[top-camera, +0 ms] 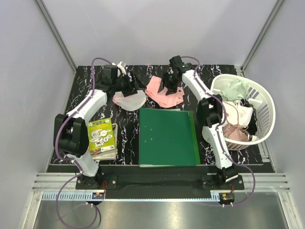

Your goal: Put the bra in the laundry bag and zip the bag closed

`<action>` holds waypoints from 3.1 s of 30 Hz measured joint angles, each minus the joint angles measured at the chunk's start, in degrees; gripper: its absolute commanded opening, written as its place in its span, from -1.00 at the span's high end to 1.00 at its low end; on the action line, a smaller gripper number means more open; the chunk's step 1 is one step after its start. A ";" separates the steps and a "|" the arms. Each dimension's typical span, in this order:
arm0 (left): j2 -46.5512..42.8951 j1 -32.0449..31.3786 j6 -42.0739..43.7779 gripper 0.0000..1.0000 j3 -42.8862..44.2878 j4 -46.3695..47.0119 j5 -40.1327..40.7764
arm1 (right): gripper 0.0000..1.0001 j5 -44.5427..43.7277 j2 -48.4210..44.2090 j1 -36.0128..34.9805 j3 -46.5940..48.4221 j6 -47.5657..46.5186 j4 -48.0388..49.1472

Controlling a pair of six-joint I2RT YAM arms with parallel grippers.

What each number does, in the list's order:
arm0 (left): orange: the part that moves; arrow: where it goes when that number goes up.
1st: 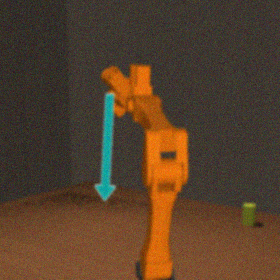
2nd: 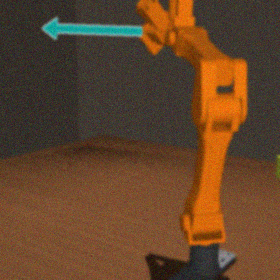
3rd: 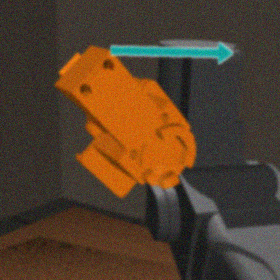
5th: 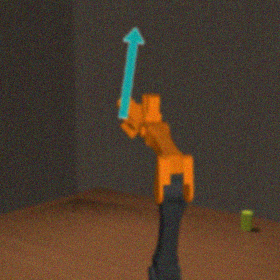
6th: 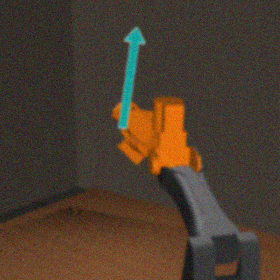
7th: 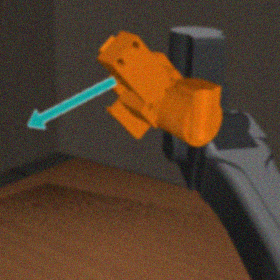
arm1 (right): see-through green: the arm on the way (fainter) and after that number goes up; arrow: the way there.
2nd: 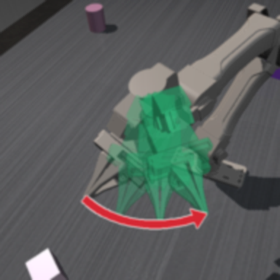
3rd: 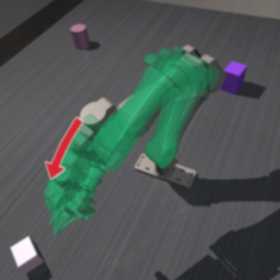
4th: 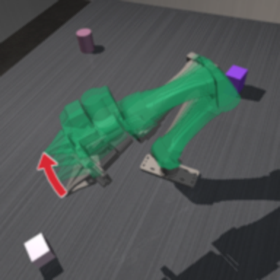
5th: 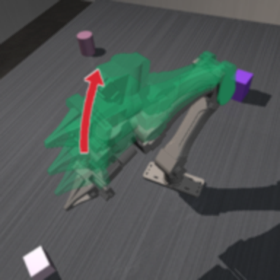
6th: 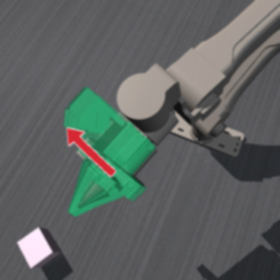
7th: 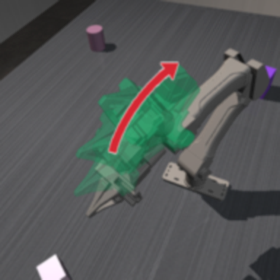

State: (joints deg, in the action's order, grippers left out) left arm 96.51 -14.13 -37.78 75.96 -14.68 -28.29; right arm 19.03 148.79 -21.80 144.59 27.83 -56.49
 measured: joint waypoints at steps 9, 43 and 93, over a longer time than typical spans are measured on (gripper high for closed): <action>12.09 -0.83 3.10 -0.53 13.79 8.24 2.03 | -0.50 -0.48 -16.85 3.45 -14.69 -0.22 0.13; 45.62 -3.93 -4.83 0.43 44.76 -11.76 10.93 | -0.55 -9.60 -20.39 3.02 -27.82 5.07 3.50; -22.67 -5.92 22.64 1.00 24.70 -11.74 -19.56 | -0.99 35.60 -87.60 8.00 -90.29 -0.15 59.32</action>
State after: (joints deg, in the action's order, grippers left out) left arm 73.84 -20.05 -15.14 100.66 -26.41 -47.86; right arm 54.63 61.19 -13.80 54.30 27.68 2.83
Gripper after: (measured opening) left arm 0.038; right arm 0.994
